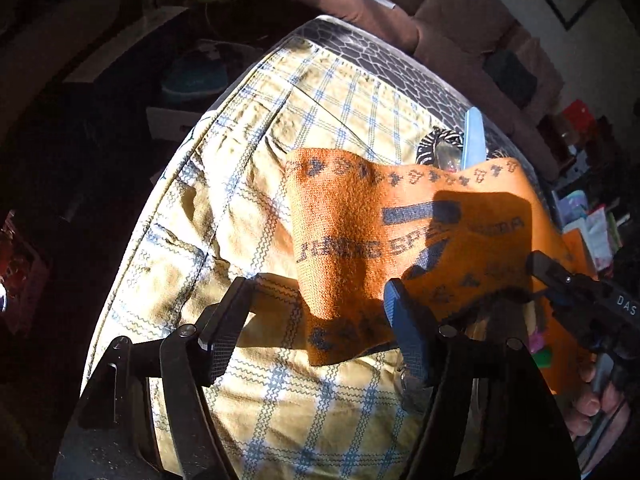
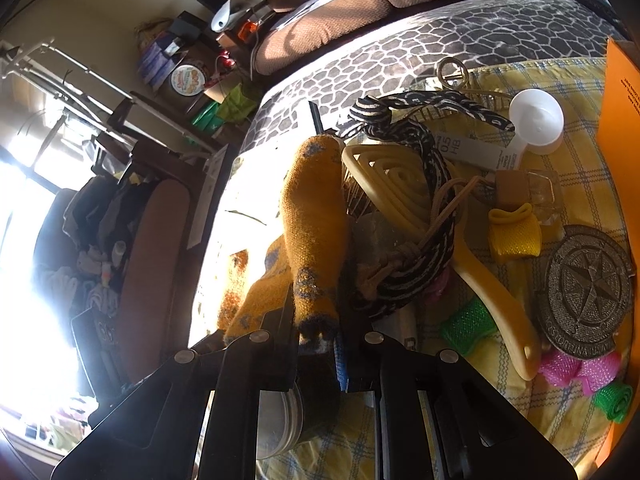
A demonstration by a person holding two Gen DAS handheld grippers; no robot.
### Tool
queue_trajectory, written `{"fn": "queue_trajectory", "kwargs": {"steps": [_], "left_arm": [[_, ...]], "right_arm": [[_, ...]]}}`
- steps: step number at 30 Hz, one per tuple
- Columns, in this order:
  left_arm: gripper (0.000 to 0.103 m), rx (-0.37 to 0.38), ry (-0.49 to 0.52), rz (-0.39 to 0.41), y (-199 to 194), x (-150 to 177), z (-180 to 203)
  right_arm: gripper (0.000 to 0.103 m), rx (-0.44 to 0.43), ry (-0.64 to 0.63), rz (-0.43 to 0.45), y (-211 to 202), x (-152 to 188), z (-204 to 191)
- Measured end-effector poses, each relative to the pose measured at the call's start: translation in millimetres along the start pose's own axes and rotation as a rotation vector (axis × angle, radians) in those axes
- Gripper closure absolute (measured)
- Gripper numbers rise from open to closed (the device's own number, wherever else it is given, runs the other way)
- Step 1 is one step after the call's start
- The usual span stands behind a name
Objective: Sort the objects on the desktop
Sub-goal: 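Grasp the orange towel with the left tool while the right tool holds the orange sock, then carry the towel and sock over the orange box and lower both tools into it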
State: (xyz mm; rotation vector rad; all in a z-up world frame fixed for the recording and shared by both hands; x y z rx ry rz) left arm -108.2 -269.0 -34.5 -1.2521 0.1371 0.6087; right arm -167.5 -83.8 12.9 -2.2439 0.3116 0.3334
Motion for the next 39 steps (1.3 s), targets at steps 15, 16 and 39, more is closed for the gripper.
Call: {"fn": "queue_trajectory", "kwargs": {"steps": [15, 16, 39], "left_arm": [[0.097, 0.036, 0.059, 0.101, -40.7, -17.1, 27.7], [0.097, 0.043, 0.063, 0.111, -45.9, -21.6, 30.9], [0.097, 0.165, 0.277, 0.232, -135.4, -35.1, 190.5]], "right_arm": [[0.096, -0.002, -0.068, 0.043, -17.2, -4.3, -22.4], [0.096, -0.005, -0.073, 0.049, -20.4, -4.6, -25.0], [0.096, -0.039, -0.071, 0.253, -185.8, -26.3, -10.6]]}}
Point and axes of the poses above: each gripper's, at about its wrist camera, not at the fingertips, and y roughly the way its jaws point, z to its right, x to its underside, the point moved 5 cm from there along y, roughly the way its jaws point, and after that the axes turned 5 degrees about y, right-handed, at the moved point
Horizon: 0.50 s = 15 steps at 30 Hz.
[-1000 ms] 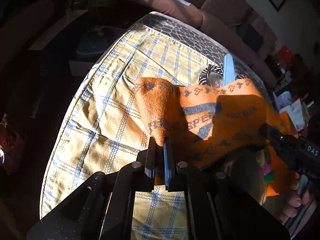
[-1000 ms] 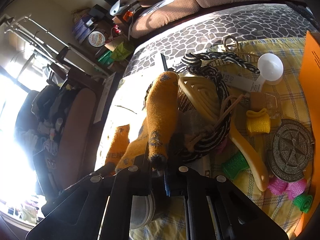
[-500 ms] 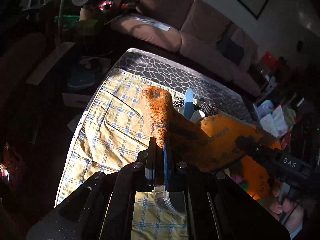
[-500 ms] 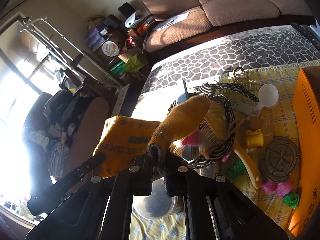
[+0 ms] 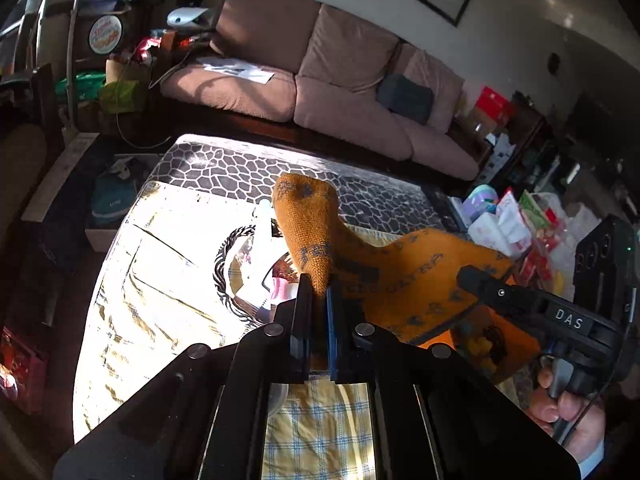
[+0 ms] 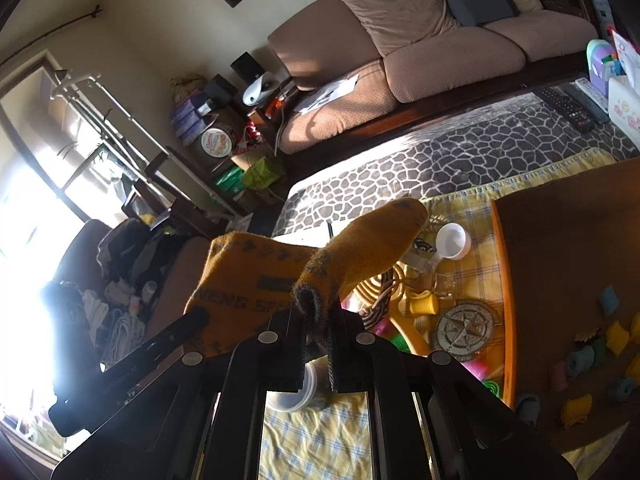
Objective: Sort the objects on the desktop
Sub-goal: 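Carry the towel and sock over the orange box and lower both tools into it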
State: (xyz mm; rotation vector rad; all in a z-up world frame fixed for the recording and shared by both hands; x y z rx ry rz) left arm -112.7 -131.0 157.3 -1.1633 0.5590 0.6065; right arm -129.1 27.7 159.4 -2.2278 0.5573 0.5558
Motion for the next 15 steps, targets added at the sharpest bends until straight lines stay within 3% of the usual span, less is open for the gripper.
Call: {"fn": "queue_trajectory", "kwargs": {"steps": [15], "left_arm": [[0.097, 0.117, 0.098, -0.075, 84.9, 5.3, 167.0]], "right_arm": [[0.096, 0.130, 0.123, 0.116, -104.4, -40.9, 138.6]]}}
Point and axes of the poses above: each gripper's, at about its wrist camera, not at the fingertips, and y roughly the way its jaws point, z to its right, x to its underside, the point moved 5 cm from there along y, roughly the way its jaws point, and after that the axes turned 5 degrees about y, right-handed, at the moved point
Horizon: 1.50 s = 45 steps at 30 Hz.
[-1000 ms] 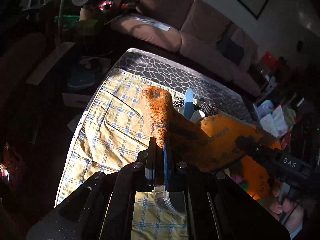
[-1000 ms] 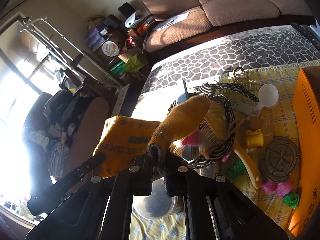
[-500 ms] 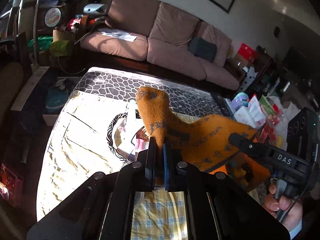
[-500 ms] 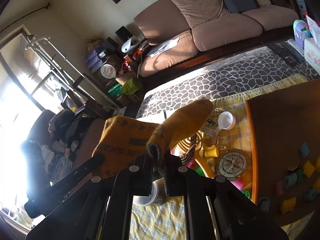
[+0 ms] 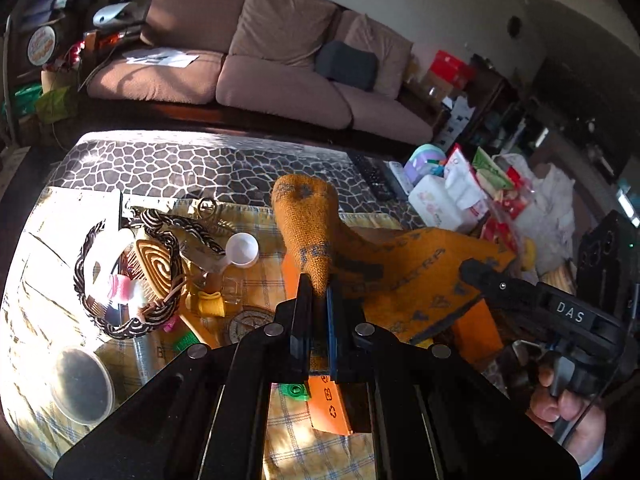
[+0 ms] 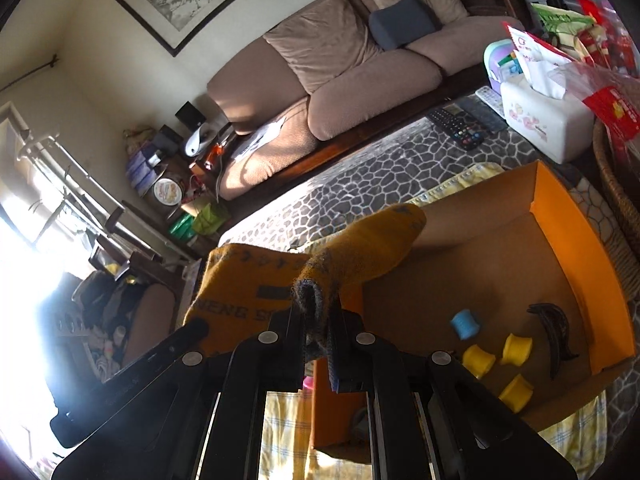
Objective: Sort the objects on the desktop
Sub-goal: 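Carry the towel and sock over the orange box and lower both tools into it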
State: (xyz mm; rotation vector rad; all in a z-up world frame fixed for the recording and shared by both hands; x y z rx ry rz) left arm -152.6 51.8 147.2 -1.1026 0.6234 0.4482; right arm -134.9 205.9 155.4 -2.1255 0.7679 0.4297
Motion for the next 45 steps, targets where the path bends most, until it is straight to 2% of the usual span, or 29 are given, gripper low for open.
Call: {"fn": "queue_trajectory", "kwargs": {"steps": [7, 14, 36, 45], "left_arm": [[0.097, 0.023, 0.027, -0.035, 42.1, 4.5, 45.5], [0.097, 0.019, 0.037, -0.057, 69.2, 9.3, 65.0], [0.097, -0.049, 0.052, -0.108, 117.7, 14.4, 55.5], [0.097, -0.082, 0.041, -0.162, 130.7, 23.4, 43.7]], "right_arm": [[0.096, 0.057, 0.032, 0.009, -13.5, -15.5, 58.8], [0.096, 0.084, 0.057, 0.007, -15.1, -24.1, 95.3], [0.096, 0.109, 0.051, -0.057, 32.9, -31.4, 127.1], [0.096, 0.153, 0.064, -0.116, 52.3, -23.7, 138.3]]}}
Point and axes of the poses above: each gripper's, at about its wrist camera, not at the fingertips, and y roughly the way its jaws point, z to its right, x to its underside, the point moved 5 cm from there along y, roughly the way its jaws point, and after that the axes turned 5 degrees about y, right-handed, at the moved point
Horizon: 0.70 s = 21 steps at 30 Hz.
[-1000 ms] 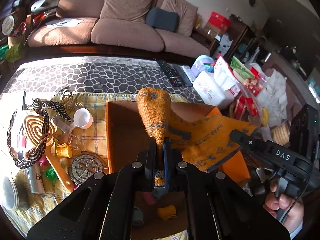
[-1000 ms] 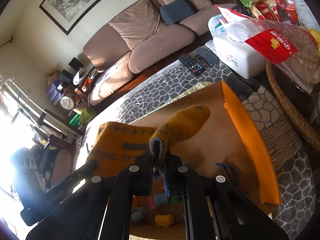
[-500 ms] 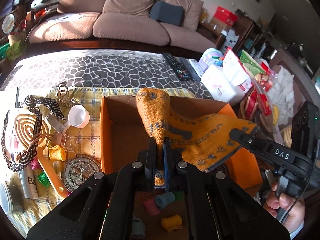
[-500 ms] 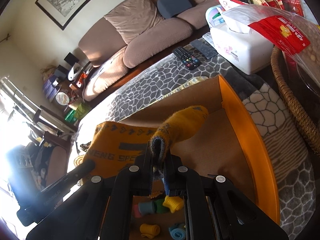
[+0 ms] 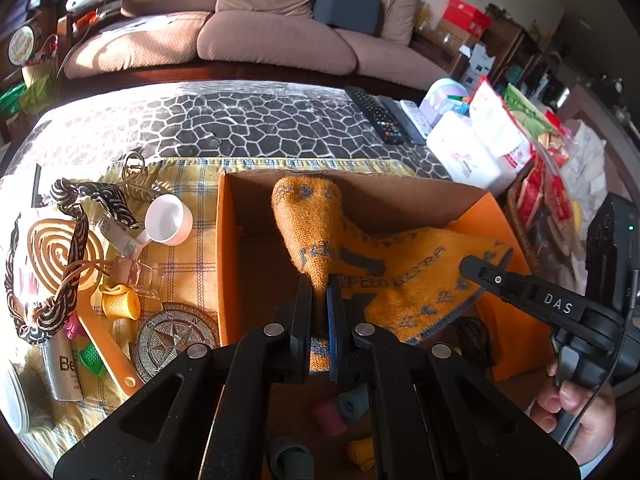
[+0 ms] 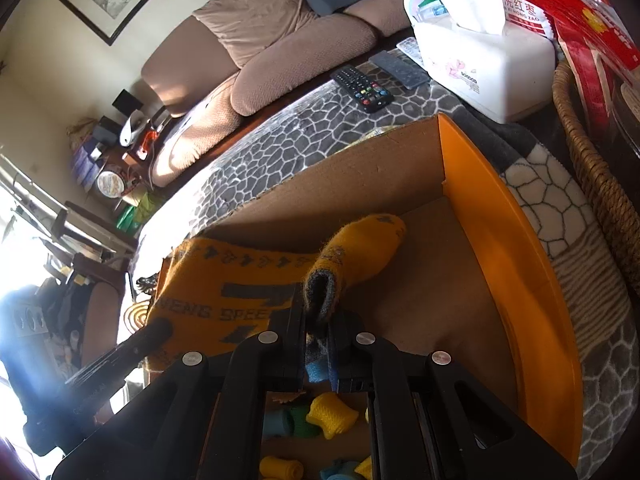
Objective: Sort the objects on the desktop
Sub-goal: 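Carry the towel and sock over the orange box and lower both tools into it, then open both tools to drop the towel and sock into the box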
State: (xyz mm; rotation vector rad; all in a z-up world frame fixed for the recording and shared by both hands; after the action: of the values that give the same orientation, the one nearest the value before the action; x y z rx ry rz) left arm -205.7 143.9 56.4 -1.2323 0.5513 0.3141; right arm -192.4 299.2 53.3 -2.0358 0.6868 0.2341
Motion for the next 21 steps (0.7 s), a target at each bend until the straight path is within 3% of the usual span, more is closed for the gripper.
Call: {"fn": "queue_trajectory", "kwargs": {"steps": [9, 13, 16, 18, 21], "left_arm": [[0.097, -0.031, 0.006, -0.029, 6.8, 10.2, -9.3], [0.095, -0.042, 0.021, -0.070, 11.1, 16.9, -11.2], [0.079, -0.035, 0.042, -0.073, 6.4, 19.0, -6.6], [0.075, -0.044, 0.061, -0.060, 1.1, 19.0, -2.7], [0.074, -0.039, 0.063, -0.058, -4.9, 17.8, -0.4]], "right_arm": [[0.096, 0.022, -0.008, -0.017, 11.5, 0.8, 1.4], [0.094, 0.085, -0.024, -0.056, 22.6, 2.6, 4.1], [0.089, 0.131, -0.050, -0.065, 23.9, 6.7, 3.1], [0.086, 0.162, -0.079, -0.061, 21.5, 8.2, 0.7], [0.065, 0.204, -0.111, -0.052, 16.3, 9.0, -2.4]]}}
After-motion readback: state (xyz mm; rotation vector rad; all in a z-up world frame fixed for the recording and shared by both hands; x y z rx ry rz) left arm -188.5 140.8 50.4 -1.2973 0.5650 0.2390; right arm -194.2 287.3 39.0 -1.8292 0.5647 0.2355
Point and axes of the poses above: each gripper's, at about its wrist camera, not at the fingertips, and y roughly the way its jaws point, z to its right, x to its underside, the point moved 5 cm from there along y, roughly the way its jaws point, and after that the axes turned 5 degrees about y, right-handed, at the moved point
